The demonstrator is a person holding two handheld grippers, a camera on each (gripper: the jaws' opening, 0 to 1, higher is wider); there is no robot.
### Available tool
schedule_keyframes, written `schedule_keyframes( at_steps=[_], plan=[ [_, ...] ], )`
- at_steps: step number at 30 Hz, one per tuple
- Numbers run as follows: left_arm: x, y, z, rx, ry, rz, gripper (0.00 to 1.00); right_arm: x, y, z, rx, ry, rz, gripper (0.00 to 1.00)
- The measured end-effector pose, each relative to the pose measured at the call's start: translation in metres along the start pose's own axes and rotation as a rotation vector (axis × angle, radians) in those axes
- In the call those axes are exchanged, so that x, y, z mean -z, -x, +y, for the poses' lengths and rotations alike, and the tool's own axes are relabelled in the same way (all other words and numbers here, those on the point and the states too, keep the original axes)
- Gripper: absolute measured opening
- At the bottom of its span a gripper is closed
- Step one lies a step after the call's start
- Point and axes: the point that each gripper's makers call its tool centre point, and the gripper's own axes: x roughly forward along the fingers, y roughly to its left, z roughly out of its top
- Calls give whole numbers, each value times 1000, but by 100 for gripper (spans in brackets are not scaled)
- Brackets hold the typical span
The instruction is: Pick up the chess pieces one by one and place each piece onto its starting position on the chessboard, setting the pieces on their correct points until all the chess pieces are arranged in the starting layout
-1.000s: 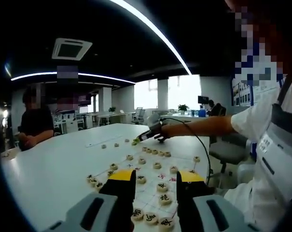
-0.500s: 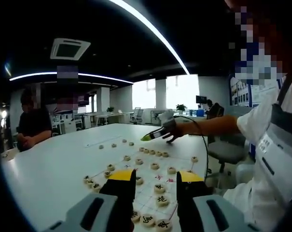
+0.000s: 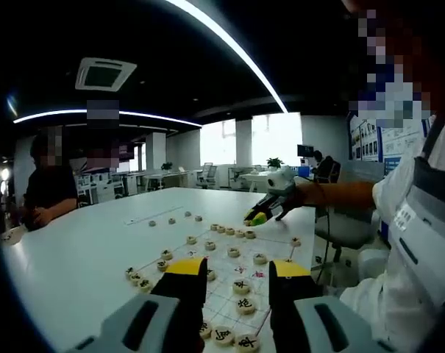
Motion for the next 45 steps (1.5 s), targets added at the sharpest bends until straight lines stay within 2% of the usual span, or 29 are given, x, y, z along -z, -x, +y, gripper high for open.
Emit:
schedule_keyframes(
  at_steps=[5, 9, 18, 27, 40, 45],
  plan=[
    [-1, 1, 0, 0, -1, -3, 35, 10, 5, 26, -68, 30, 35, 19],
    [-2, 2, 0, -2, -1, -5, 35, 16, 4, 35, -90, 56, 68, 19],
    [-3, 3, 0, -2, -4, -8, 35, 20, -4, 32, -73, 70, 105, 19],
    [-2, 2, 0, -3, -4, -4, 35, 22, -7, 28, -47, 96, 116, 19],
    [-4, 2, 0, -3, -5, -8, 35, 18, -5, 26, -36, 88, 95, 20],
    [-3, 3, 1, -6, -4, -7, 35, 15, -6, 32, -52, 38, 78, 33]
  ],
)
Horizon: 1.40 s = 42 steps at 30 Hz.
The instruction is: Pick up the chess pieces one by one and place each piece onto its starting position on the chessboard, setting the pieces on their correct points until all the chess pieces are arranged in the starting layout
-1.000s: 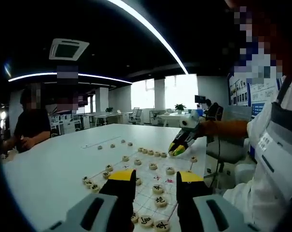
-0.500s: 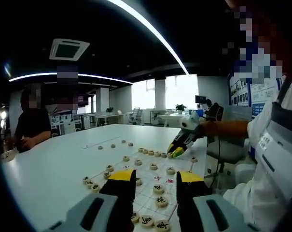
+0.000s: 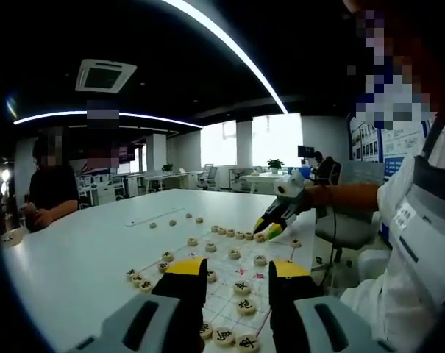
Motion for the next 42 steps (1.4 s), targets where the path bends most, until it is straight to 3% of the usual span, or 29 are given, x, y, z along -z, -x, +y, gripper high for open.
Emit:
schedule_keyframes(
  at_steps=[5, 18, 27, 35, 38, 42],
  plan=[
    [0, 0, 0, 1, -1, -2, 35, -5, 5, -7, 17, -31, -33, 36],
    [0, 0, -1, 2, -2, -1, 35, -10, 14, -28, 81, -84, -73, 33],
    [1, -1, -1, 4, 0, 0, 35, -10, 13, -75, 220, -145, -82, 33],
    [1, -1, -1, 5, -1, 1, 35, -18, -6, -115, 292, -148, -78, 32],
    [0, 0, 0, 2, 3, -2, 35, -18, -17, -135, 332, -139, -49, 32],
    [2, 0, 0, 1, 3, 2, 35, -29, -28, -161, 368, -158, -72, 32]
  ],
)
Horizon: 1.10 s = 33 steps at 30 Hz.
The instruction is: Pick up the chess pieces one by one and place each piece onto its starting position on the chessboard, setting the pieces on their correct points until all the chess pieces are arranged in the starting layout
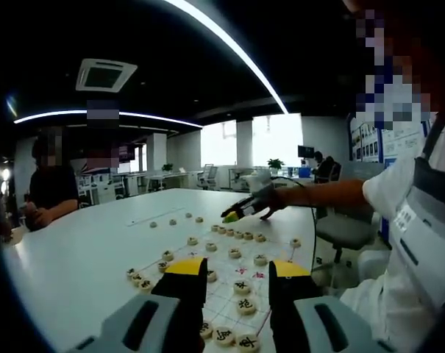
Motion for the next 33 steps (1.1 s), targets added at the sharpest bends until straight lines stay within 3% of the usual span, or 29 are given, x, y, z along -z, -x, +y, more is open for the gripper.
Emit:
schedule_keyframes(
  at_steps=[3, 10, 17, 22, 27, 33],
  plan=[
    [-1, 1, 1, -3, 2, -2, 35, -5, -13, -18, 45, -21, -4, 32],
    [0, 1, 2, -9, 2, 2, 35, -28, -45, -78, 228, -124, -42, 31],
    [0, 4, 5, -17, 3, 0, 35, -27, -74, -111, 316, -122, 20, 32],
    [1, 3, 6, -15, 6, 2, 35, -29, -89, -121, 345, -118, 38, 33],
    [0, 4, 7, -19, 9, -1, 35, -20, -97, -122, 344, -117, 93, 35],
    [0, 3, 6, -17, 7, 1, 35, -22, -105, -125, 359, -126, 92, 33]
  ],
)
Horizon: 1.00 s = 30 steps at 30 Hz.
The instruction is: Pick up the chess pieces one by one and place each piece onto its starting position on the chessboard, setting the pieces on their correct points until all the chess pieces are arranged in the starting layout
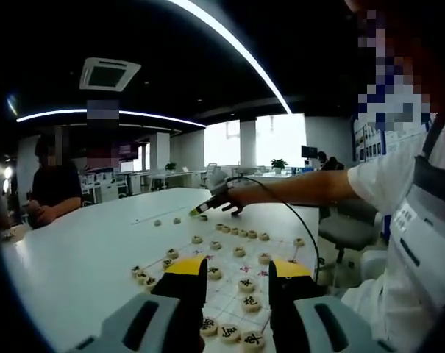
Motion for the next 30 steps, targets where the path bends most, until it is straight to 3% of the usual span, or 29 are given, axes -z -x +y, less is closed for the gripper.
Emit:
schedule_keyframes(
  at_steps=[4, 10, 15, 23, 30],
  plan=[
    [-1, 0, 1, -1, 2, -2, 35, 1, -2, 3, 1, 10, 20, 20],
    [1, 0, 1, -1, 4, 0, 35, 0, 4, 8, -30, 41, 5, 19],
    [0, 0, 0, 1, 2, -2, 35, -10, 17, 7, -58, -6, -54, 19],
    [-1, -1, -2, 6, -3, -3, 35, 3, 61, 28, -155, -16, -84, 19],
    [-2, -2, -5, 14, -6, -3, 35, 20, 114, 52, -280, -7, -116, 19]
  ],
)
